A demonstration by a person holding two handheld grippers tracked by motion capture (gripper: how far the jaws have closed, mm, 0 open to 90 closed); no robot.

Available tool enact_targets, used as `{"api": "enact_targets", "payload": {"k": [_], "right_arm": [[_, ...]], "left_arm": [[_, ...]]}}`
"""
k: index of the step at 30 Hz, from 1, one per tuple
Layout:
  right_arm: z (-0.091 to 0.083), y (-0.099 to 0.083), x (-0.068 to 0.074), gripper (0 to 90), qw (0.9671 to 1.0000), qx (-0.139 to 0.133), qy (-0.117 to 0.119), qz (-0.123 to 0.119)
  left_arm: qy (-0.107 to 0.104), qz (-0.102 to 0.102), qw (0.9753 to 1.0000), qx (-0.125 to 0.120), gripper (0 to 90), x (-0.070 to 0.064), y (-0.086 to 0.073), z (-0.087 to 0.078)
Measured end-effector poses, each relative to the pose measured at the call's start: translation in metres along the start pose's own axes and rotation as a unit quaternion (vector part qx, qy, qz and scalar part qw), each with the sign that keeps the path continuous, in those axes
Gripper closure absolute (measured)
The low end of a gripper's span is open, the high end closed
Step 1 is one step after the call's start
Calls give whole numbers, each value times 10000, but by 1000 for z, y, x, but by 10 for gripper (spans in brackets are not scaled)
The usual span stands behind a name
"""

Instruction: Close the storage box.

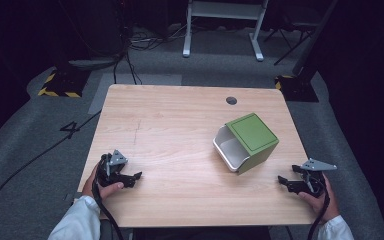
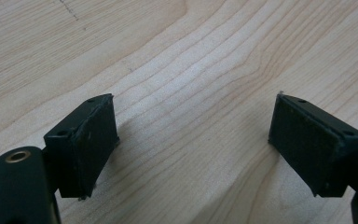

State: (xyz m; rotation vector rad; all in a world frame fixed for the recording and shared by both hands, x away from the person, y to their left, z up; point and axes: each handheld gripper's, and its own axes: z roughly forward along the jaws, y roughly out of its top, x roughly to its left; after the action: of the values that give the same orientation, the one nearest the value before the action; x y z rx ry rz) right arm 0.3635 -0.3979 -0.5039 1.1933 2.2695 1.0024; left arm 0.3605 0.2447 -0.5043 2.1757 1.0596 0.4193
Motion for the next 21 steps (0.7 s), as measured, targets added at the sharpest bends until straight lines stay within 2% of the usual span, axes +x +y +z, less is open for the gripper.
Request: {"api": "enact_targets", "payload": {"k": [21], "right_arm": [[0,0,0,177,10000,2,2,-8]], "left_arm": [[29,-58,10000,-3,153,-1,0,0]]}}
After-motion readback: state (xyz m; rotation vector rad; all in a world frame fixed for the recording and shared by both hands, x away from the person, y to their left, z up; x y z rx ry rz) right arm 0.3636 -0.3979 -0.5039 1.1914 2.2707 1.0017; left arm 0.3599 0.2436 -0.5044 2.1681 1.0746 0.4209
